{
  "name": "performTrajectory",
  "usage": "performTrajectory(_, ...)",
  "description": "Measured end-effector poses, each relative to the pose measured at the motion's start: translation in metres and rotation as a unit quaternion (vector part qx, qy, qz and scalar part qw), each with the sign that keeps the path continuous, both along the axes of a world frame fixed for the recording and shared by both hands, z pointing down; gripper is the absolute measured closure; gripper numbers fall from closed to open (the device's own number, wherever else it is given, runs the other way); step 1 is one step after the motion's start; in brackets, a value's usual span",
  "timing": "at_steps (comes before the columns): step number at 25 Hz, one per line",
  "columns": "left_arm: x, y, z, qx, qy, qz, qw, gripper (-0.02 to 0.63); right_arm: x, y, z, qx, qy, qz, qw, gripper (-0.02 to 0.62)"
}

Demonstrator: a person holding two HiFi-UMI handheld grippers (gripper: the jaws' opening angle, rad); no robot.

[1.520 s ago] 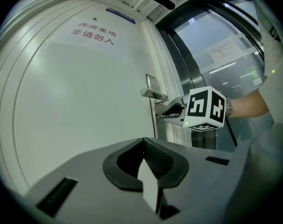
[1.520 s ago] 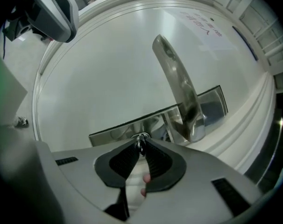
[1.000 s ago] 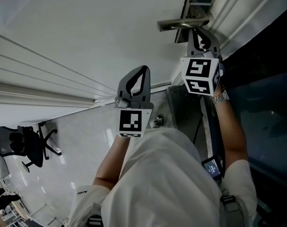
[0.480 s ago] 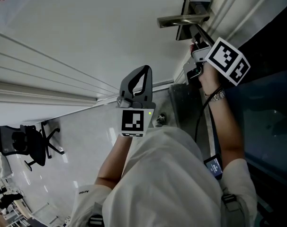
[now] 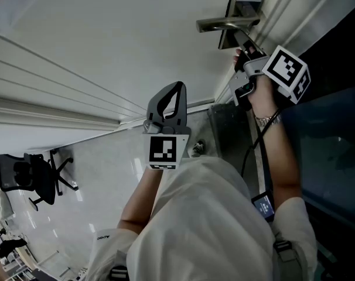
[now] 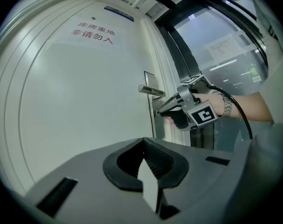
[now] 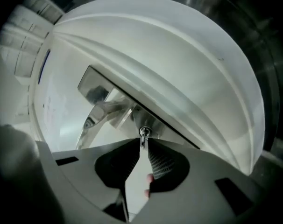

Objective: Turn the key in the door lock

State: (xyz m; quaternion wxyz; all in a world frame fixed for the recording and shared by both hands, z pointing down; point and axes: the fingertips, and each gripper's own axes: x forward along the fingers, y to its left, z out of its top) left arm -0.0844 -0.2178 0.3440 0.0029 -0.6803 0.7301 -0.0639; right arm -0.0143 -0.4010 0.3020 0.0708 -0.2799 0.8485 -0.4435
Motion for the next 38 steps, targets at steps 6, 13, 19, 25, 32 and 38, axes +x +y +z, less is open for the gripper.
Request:
performTrajectory(6,0.004,-0.001,0.002,0.001,0.004,0.005,1.0000,0.600,0.008,0.013,-0.001,0.235,0.225,-0.018,0.945,0.461)
performTrajectory(13,0.012,-0.004,0.001,0.004,0.004,0.014,0.9999,0.600,0.007,0.019,-0.010,0.478,0.458,-0.019,0.750,0.454)
performTrajectory(19,0.011,-0.003,0.004,0.002,0.006,0.010,0.9999,0.600,0.002,0.017,-0.004,0.583,0.565,-0.029,0.583,0.456)
performTrajectory(25,0.006,-0.002,0.003,0.002,0.005,0.004,1.0000,0.600,-0.007,0.010,0.002,0.629,0.613,-0.041,0.477,0.456)
performTrajectory(32,0.003,-0.004,0.002,0.001,0.002,0.000,1.0000,0.600,-0.012,0.006,0.007,0.676,0.636,-0.030,0.370,0.499)
performTrajectory(38,0.003,-0.005,0.001,-0.001,0.002,0.002,1.0000,0.600,-0.011,0.007,0.004,0.655,0.626,-0.005,0.423,0.506)
